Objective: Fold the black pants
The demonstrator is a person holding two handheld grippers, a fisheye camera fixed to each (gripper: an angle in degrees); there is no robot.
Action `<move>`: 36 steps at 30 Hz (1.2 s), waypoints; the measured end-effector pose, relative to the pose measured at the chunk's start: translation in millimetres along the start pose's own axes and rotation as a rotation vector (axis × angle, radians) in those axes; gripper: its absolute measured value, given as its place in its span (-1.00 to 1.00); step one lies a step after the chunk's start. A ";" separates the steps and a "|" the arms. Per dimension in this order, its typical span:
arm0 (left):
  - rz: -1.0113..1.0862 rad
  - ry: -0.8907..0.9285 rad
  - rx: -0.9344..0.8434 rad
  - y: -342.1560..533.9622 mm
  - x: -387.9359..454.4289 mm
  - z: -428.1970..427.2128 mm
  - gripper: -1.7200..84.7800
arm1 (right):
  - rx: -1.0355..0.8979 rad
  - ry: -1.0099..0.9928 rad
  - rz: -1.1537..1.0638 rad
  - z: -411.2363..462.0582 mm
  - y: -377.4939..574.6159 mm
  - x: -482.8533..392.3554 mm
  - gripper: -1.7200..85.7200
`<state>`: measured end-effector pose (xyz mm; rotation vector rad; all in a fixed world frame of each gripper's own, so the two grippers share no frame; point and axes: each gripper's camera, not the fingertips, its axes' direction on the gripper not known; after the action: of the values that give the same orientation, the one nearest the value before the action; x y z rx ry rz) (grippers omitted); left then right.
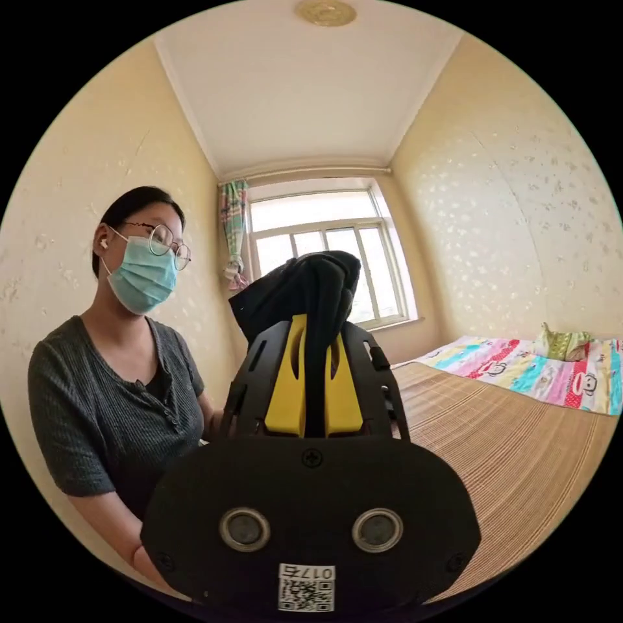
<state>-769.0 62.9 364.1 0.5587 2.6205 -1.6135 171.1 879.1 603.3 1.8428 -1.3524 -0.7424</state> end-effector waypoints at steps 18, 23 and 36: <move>-0.542 -0.621 -0.165 74.8 -173.7 73.4 -0.84 | -0.118 0.672 -0.091 152.2 -98.4 -111.9 -0.97; -0.134 -0.678 -0.204 -27.5 -74.3 89.3 -0.84 | -0.158 0.784 -0.058 140.4 -115.7 -112.4 -0.97; -0.146 -1.128 -0.335 -396.7 -293.4 117.1 -0.58 | -0.417 1.382 0.437 224.4 -250.1 341.2 -0.72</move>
<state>-636.2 -284.5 708.7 -0.4580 1.9467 -0.9692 226.0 551.3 258.6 1.1423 -0.5252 0.4553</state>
